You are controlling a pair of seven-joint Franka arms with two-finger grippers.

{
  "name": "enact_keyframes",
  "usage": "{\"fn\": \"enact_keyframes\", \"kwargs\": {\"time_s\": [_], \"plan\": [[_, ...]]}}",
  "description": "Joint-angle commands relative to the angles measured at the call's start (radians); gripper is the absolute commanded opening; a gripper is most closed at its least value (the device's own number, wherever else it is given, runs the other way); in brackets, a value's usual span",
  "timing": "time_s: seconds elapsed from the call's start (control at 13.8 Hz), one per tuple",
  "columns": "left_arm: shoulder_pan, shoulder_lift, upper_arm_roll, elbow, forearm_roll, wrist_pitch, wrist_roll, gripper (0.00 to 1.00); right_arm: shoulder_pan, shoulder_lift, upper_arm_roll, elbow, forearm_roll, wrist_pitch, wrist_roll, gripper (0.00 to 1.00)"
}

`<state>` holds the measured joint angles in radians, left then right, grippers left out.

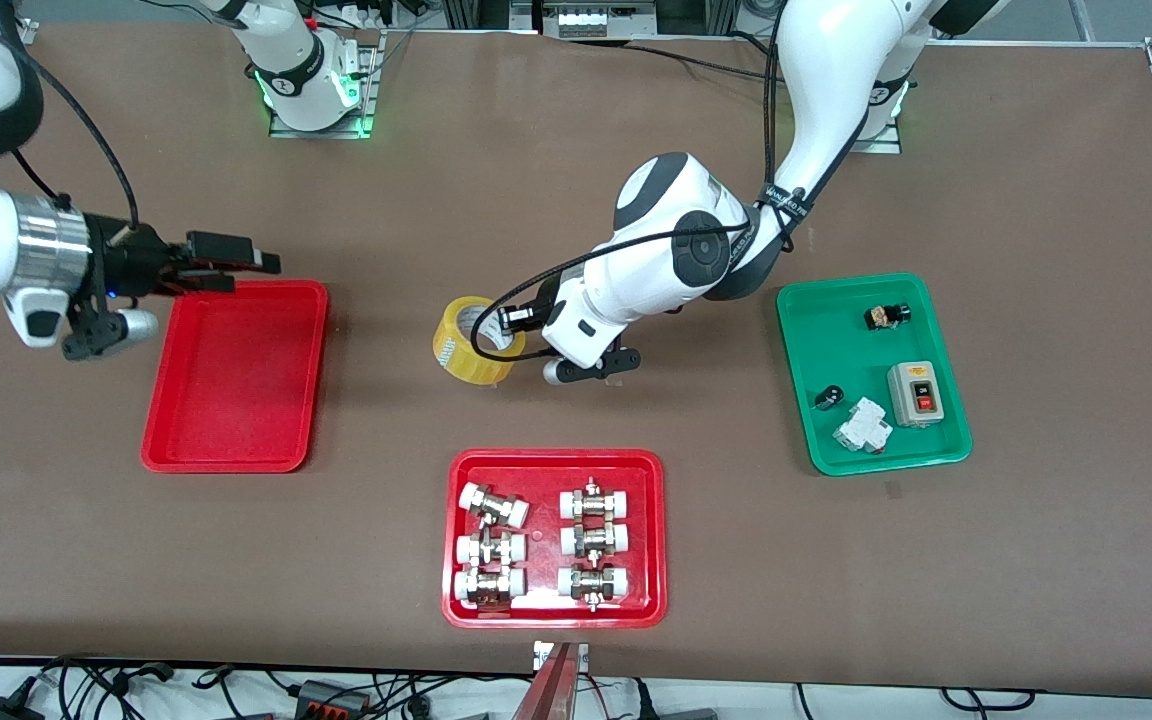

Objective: Left arm passes tape to right arm into tray
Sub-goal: 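Carry the tape with the left gripper toward the right gripper, then grasp the tape with the right gripper while the left gripper holds it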

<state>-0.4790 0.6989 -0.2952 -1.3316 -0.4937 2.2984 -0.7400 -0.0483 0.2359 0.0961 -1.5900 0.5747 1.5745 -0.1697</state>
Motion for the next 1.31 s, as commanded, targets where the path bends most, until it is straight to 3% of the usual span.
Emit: {"fn": "enact_keyframes", "kwargs": {"time_s": [0.0, 0.29, 0.58, 0.8, 1.23], "plan": [[-0.007, 0.02, 0.002, 0.051, -0.022, 0.004, -0.012, 0.01, 0.018, 0.005, 0.007, -0.054, 0.074, 0.109, -0.106, 1.0], [-0.039, 0.082, 0.002, 0.12, -0.026, 0.064, -0.028, 0.01, 0.12, 0.019, 0.007, -0.128, 0.168, 0.316, -0.14, 1.0], [-0.046, 0.093, -0.001, 0.124, -0.025, 0.065, -0.064, 0.01, 0.208, 0.072, 0.007, -0.13, 0.172, 0.475, -0.181, 1.0], [-0.046, 0.1, -0.001, 0.126, -0.034, 0.065, -0.048, 0.01, 0.22, 0.12, 0.007, -0.13, 0.172, 0.536, -0.301, 1.0], [-0.049, 0.111, -0.001, 0.126, -0.06, 0.065, 0.011, 0.01, 0.265, 0.148, 0.008, -0.146, 0.215, 0.584, -0.309, 1.0]]}}
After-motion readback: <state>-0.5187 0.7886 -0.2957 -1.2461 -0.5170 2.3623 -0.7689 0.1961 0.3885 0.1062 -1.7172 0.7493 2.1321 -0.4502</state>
